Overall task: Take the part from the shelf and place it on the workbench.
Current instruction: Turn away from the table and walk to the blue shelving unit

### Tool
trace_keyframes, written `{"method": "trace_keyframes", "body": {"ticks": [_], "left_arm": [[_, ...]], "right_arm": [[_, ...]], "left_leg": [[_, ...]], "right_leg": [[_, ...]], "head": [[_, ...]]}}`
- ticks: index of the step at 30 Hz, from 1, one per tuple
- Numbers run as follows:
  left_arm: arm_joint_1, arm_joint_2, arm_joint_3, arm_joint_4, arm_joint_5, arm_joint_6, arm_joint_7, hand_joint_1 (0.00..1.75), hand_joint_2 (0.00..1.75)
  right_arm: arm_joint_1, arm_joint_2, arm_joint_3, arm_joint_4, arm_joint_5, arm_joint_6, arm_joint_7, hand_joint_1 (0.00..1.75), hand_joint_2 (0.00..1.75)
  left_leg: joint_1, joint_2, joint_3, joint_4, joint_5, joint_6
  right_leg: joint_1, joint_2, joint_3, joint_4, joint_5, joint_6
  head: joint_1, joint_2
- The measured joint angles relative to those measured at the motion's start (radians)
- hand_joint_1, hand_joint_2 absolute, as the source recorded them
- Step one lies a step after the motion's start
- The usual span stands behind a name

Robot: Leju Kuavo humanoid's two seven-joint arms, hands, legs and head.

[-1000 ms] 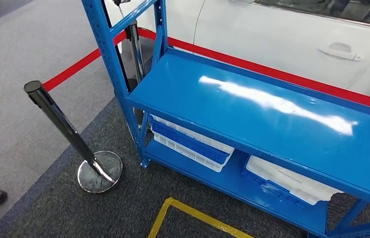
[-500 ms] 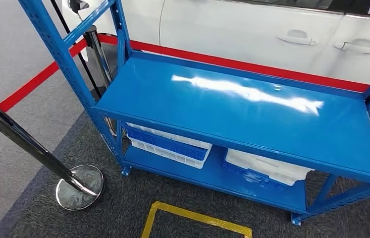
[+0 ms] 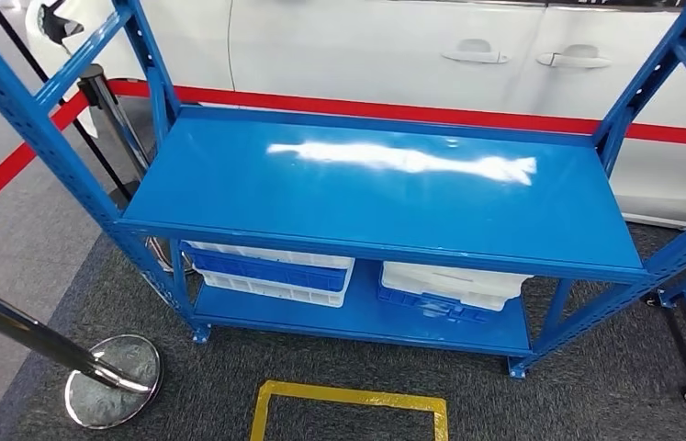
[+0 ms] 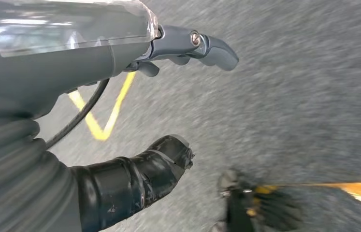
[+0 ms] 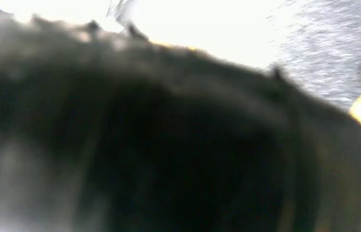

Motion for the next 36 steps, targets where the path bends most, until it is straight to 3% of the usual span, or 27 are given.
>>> {"method": "trace_keyframes", "body": {"ticks": [2,4,6,8,9,10,12,13,14,16,18,20,21,22,23,24,25,26,28,29,30,33,34,36], "left_arm": [[-0.003,-0.006,-0.007,-0.021,-0.001,0.022,0.002,0.0,1.75],[-0.003,-0.018,-0.009,-0.049,0.008,0.041,0.025,0.0,1.75],[0.003,-0.031,-0.009,-0.08,0.019,0.04,0.047,0.0,1.75],[0.01,-0.042,-0.022,-0.124,0.042,0.06,0.01,0.0,1.75],[0.013,-0.046,-0.043,-0.152,0.057,0.08,-0.051,0.0,1.75],[0.011,-0.044,-0.082,-0.183,0.072,0.099,-0.134,0.0,1.75],[-0.004,-0.017,-0.19,-0.211,0.092,0.118,-0.28,0.0,1.75],[-0.016,0.007,-0.244,-0.201,0.104,0.125,-0.306,0.0,1.75],[-0.025,0.033,-0.281,-0.172,0.12,0.137,-0.281,0.0,1.75],[-0.022,0.075,-0.312,-0.093,0.152,0.15,-0.096,0.0,1.75],[0.01,0.093,-0.32,-0.026,0.189,0.146,0.224,0.0,1.75],[0.056,0.085,-0.321,0.008,0.246,0.16,0.508,0.0,1.75],[0.077,0.075,-0.318,0.017,0.266,0.174,0.578,0.0,1.75],[0.093,0.063,-0.315,0.021,0.265,0.183,0.594,0.0,1.75],[0.103,0.053,-0.319,0.025,0.234,0.185,0.559,0.0,1.75],[0.108,0.046,-0.332,0.027,0.181,0.182,0.492,0.0,1.75],[0.112,0.042,-0.357,0.029,0.11,0.178,0.384,0.0,1.75],[0.116,0.04,-0.39,0.033,0.038,0.177,0.26,0.0,1.75],[0.116,0.041,-0.479,0.052,-0.079,0.202,0.01,0.0,1.75],[0.11,0.042,-0.522,0.064,-0.112,0.223,-0.064,0.0,1.75],[0.102,0.042,-0.563,0.076,-0.137,0.243,-0.114,0.0,1.75],[0.086,0.037,-0.647,0.1,-0.158,0.267,-0.141,0.0,1.75],[0.086,0.035,-0.665,0.107,-0.16,0.27,-0.141,0.0,1.75],[0.09,0.032,-0.69,0.118,-0.162,0.274,-0.141,0.0,0.87]], "right_arm": [[-0.001,0.0,-0.01,0.0,-0.008,-0.009,0.011,0.0,0.0],[-0.006,0.002,-0.016,-0.002,-0.007,-0.008,0.035,0.0,0.0],[-0.013,0.004,-0.019,-0.004,0.0,-0.002,0.053,0.0,0.0],[-0.017,0.005,-0.014,-0.023,0.028,0.017,0.006,0.0,0.0],[-0.02,0.008,-0.005,-0.041,0.046,0.035,-0.053,0.0,0.0],[-0.029,0.01,0.006,-0.064,0.059,0.055,-0.123,0.0,0.0],[-0.051,0.011,0.026,-0.089,0.045,0.076,-0.202,0.0,0.0],[-0.065,0.008,0.031,-0.088,0.021,0.068,-0.183,0.0,0.0],[-0.071,0.003,0.031,-0.076,-0.012,0.041,-0.111,0.0,0.0],[-0.055,-0.015,0.012,-0.042,-0.097,-0.04,0.104,0.0,0.0],[0.0,-0.043,-0.044,-0.02,-0.226,-0.093,0.284,0.0,0.0],[0.06,-0.061,-0.133,-0.015,-0.356,-0.088,0.314,0.0,0.0],[0.082,-0.064,-0.175,-0.013,-0.39,-0.078,0.291,0.0,0.0],[0.097,-0.063,-0.208,-0.012,-0.397,-0.066,0.264,0.0,0.0],[0.104,-0.059,-0.227,-0.011,-0.382,-0.051,0.244,0.0,0.0],[0.107,-0.054,-0.236,-0.007,-0.352,-0.026,0.229,0.0,0.0],[0.108,-0.045,-0.234,0.0,-0.305,0.006,0.218,0.0,0.0],[0.106,-0.035,-0.222,0.009,-0.25,0.037,0.206,0.0,0.0],[0.097,-0.006,-0.172,0.025,-0.127,0.074,0.174,0.0,0.0],[0.092,0.01,-0.142,0.03,-0.082,0.075,0.162,0.0,0.0],[0.088,0.027,-0.11,0.033,-0.046,0.072,0.154,0.0,0.0],[0.08,0.06,-0.045,0.043,-0.014,0.065,0.152,0.0,0.0],[0.079,0.067,-0.03,0.045,-0.011,0.064,0.152,0.0,0.0],[0.077,0.075,-0.009,0.046,-0.007,0.062,0.152,0.0,0.0]], "left_leg": [[0.001,0.009,0.007,0.0,-0.005,-0.012],[0.006,-0.028,-0.003,0.035,-0.034,-0.022],[0.009,-0.08,-0.052,0.144,-0.097,-0.026],[0.009,-0.095,-0.115,0.267,-0.142,-0.026],[0.009,-0.096,-0.13,0.289,-0.136,-0.026],[0.009,-0.098,-0.13,0.275,-0.11,-0.024],[0.008,-0.123,-0.086,0.154,-0.029,-0.014],[0.008,-0.144,-0.06,0.089,-0.003,-0.009],[0.005,-0.159,-0.039,0.045,0.009,-0.004],[-0.003,-0.164,-0.017,0.016,0.006,0.002],[-0.003,-0.145,-0.006,0.007,0.01,0.01],[0.002,-0.122,-0.003,-0.002,0.016,0.019],[0.001,-0.108,-0.005,-0.003,0.015,0.022],[0.0,-0.095,-0.008,-0.003,0.014,0.024],[-0.001,-0.08,-0.01,-0.003,0.012,0.026],[-0.002,-0.066,-0.012,-0.003,0.01,0.027],[-0.002,-0.054,-0.011,-0.003,0.007,0.028],[-0.002,-0.045,-0.01,-0.003,0.004,0.027],[-0.004,-0.034,-0.002,-0.001,-0.002,0.021],[-0.007,-0.032,0.002,-0.001,-0.006,0.016],[-0.009,-0.029,0.006,-0.001,-0.008,0.011],[-0.01,-0.023,0.017,-0.006,-0.009,-0.002],[-0.011,-0.026,0.021,-0.009,-0.005,0.001],[-0.01,-0.036,0.027,-0.018,-0.003,0.013]], "right_leg": [[0.0,0.021,-0.002,-0.003,0.004,-0.012],[-0.006,0.04,0.0,-0.01,0.009,-0.025],[-0.008,0.059,-0.001,-0.013,0.013,-0.033],[-0.005,0.084,-0.004,-0.01,0.013,-0.036],[-0.004,0.098,-0.005,-0.008,0.013,-0.036],[-0.002,0.113,-0.007,-0.005,0.013,-0.036],[-0.001,0.139,-0.01,0.001,0.013,-0.035],[0.0,0.15,-0.01,0.004,0.012,-0.033],[-0.001,0.159,-0.009,0.005,0.01,-0.028],[-0.004,0.177,-0.003,0.003,0.007,-0.014],[-0.006,0.181,-0.001,0.007,0.002,-0.001],[-0.003,0.138,-0.03,0.062,-0.038,0.008],[-0.002,0.108,-0.061,0.119,-0.072,0.012],[-0.001,0.087,-0.097,0.184,-0.105,0.016],[-0.001,0.077,-0.128,0.242,-0.126,0.018],[-0.002,0.071,-0.144,0.272,-0.13,0.019],[-0.002,0.068,-0.138,0.263,-0.115,0.018],[-0.002,0.064,-0.115,0.223,-0.088,0.016],[0.001,0.049,-0.033,0.081,-0.032,0.007],[0.003,0.044,-0.005,0.032,-0.019,0.0],[0.006,0.04,0.013,0.002,-0.012,-0.006],[0.007,0.051,0.017,-0.009,-0.008,-0.021],[0.005,0.055,0.022,-0.016,-0.003,-0.021],[0.005,0.059,0.031,-0.025,0.002,-0.018]], "head": [[0.0,0.0],[0.0,0.0],[0.0,0.0],[0.0,0.0],[0.0,0.0],[0.0,0.0],[0.0,0.0],[0.0,0.0],[0.0,0.0],[0.0,0.0],[0.0,0.0],[0.0,0.0],[0.001,0.0],[0.001,0.0],[0.001,0.0],[0.001,0.0],[0.001,0.0],[0.001,0.0],[0.0,0.0],[0.0,0.0],[0.0,0.0],[0.0,0.0],[0.0,0.0],[0.0,0.0]]}}
